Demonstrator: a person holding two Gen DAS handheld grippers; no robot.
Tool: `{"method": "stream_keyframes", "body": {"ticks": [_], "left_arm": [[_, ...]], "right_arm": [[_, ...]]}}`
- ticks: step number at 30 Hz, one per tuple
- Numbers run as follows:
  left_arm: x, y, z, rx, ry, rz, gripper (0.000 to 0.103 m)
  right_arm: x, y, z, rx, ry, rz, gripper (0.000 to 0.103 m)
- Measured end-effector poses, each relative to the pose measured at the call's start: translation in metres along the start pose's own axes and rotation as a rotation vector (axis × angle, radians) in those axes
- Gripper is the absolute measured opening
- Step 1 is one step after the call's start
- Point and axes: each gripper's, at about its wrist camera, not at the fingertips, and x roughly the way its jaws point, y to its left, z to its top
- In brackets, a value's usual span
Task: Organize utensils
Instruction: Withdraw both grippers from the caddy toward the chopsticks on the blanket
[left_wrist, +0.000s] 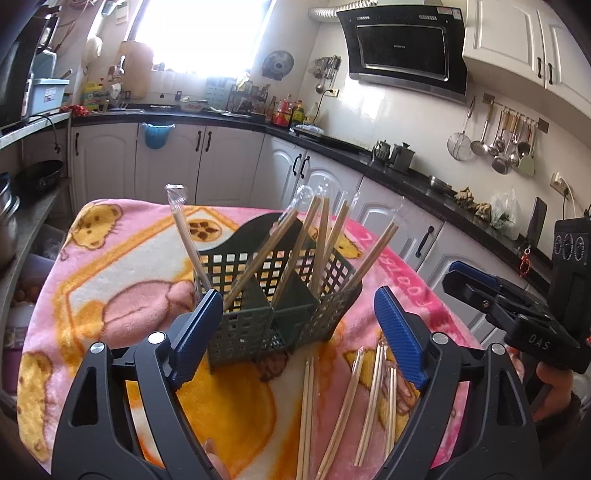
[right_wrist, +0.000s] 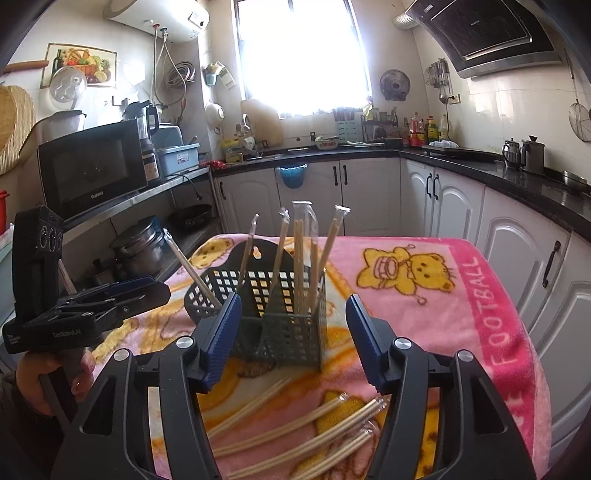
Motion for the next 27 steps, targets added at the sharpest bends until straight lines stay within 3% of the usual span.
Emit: {"method": "stream_keyframes", "body": {"ticks": [20, 22, 27], "left_arm": [[0.050, -0.022, -0.037, 0.073, 0.146, 0.014, 0.077], [0.055, -0.024, -0.040, 0.083, 0.159, 0.019, 0.092], [0.071, -0.025, -0.048, 0.096, 0.202, 0.022, 0.093]], "right_arm": [[0.009, -0.026, -0.061, 0.029, 0.154, -0.034, 0.059], [0.010, -0.029, -0.067, 0.039, 0.169, -0.042, 0.059], [0.016, -0.038, -0.081, 0.057, 0.208, -0.062, 0.059]]}}
